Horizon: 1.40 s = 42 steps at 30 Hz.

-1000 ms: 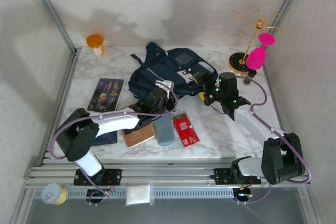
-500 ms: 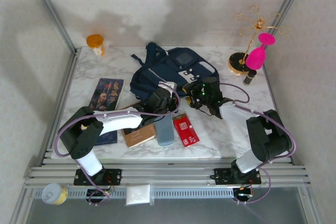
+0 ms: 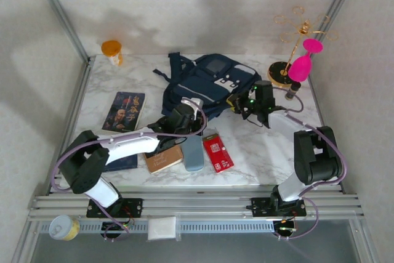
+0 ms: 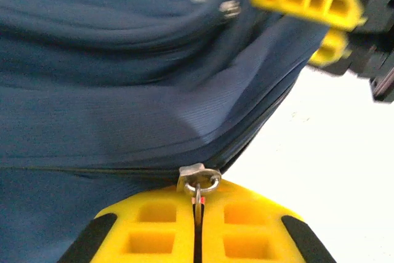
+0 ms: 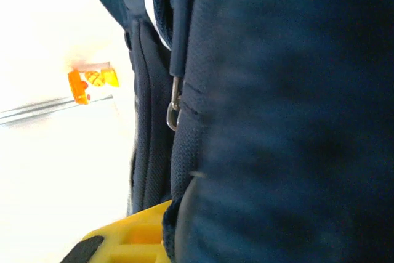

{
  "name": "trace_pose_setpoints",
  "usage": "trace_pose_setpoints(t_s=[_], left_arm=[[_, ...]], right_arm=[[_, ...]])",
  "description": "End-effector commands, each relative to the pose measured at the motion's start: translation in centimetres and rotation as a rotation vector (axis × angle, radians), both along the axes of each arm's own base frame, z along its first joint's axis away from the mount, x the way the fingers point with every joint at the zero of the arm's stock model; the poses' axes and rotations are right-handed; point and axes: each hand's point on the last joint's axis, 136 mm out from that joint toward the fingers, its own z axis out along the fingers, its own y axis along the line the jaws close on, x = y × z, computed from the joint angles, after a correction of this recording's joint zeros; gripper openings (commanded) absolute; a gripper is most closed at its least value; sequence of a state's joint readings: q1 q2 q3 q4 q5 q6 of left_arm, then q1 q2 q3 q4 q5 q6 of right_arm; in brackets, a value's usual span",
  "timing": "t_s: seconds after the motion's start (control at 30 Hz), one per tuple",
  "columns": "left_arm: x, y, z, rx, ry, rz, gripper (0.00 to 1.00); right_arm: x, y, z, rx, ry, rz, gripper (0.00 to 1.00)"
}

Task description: Pack books, pencil case, and school supplies into a backpack

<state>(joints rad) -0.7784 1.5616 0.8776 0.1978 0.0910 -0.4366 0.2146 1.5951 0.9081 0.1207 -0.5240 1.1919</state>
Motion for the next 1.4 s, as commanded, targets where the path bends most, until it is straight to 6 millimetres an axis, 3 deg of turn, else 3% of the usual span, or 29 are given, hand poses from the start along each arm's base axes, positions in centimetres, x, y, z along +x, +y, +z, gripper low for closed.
trace_pose_setpoints(t_s=[0.0,0.07,0.1,0.23,0.37,0.47,0.53,0.6,0.77,0.83,0.97,1.07,1.17,1.27,1.37], left_arm=[[-0.5,3.4,-2.0,0.076,0.058,0.021,0.00],[0.0,3.4,-1.7,0.064,0.051,0.025,0.00],[0.2,3.0,-1.4,0.050,0.046,0.017,0.00],[0.8,1.3,-0.3,-0.037,0.034,-0.003,0.00],[1.3,0.8,0.0,-0.068,0.046,0.013,0.00],[1.0,-0.3,0.3,-0.091,0.040,-0.011,0.00],[0.9,-0.8,0.2,-0.077,0.035,-0.018,0.00],[0.9,-1.1,-0.1,-0.074,0.043,-0.022,0.00],[1.1,-1.3,0.3,-0.082,0.038,-0.016,0.00],[1.1,-1.3,0.5,-0.083,0.034,-0.017,0.00],[1.0,-1.5,1.0,-0.085,0.030,-0.026,0.00],[0.8,-1.2,1.1,-0.068,0.033,-0.025,0.00],[0.4,0.0,1.1,-0.026,0.046,0.004,0.00],[-0.4,1.2,1.7,-0.022,0.043,0.020,0.00],[-0.5,3.3,1.2,-0.002,0.047,0.085,0.00]], right_arm=[[4.3,-4.9,2.0,-0.120,-0.129,-0.092,0.00],[4.4,-5.1,2.0,-0.130,-0.135,-0.102,0.01],[4.2,-4.7,2.0,-0.137,-0.135,-0.099,0.08],[2.5,-2.7,2.5,-0.173,-0.124,-0.028,0.59],[-1.2,-3.0,2.2,-0.220,-0.089,-0.038,0.86],[-4.6,-0.9,0.7,-0.175,-0.035,-0.013,0.99],[-6.0,1.2,0.3,-0.118,-0.010,-0.005,0.99],[-6.2,3.3,0.5,-0.082,-0.011,0.006,0.99],[-4.1,5.1,-1.0,-0.039,0.012,-0.045,0.98],[-3.1,5.8,-1.6,-0.044,0.019,-0.047,0.93],[-0.8,8.7,-1.0,-0.062,-0.081,0.021,0.59],[0.8,10.7,0.3,-0.110,-0.200,0.088,0.23],[1.6,12.3,1.6,-0.140,-0.263,0.194,0.05],[1.9,11.2,2.5,-0.256,-0.326,0.245,0.02],[2.7,6.6,2.4,-0.300,-0.319,0.215,0.00]])
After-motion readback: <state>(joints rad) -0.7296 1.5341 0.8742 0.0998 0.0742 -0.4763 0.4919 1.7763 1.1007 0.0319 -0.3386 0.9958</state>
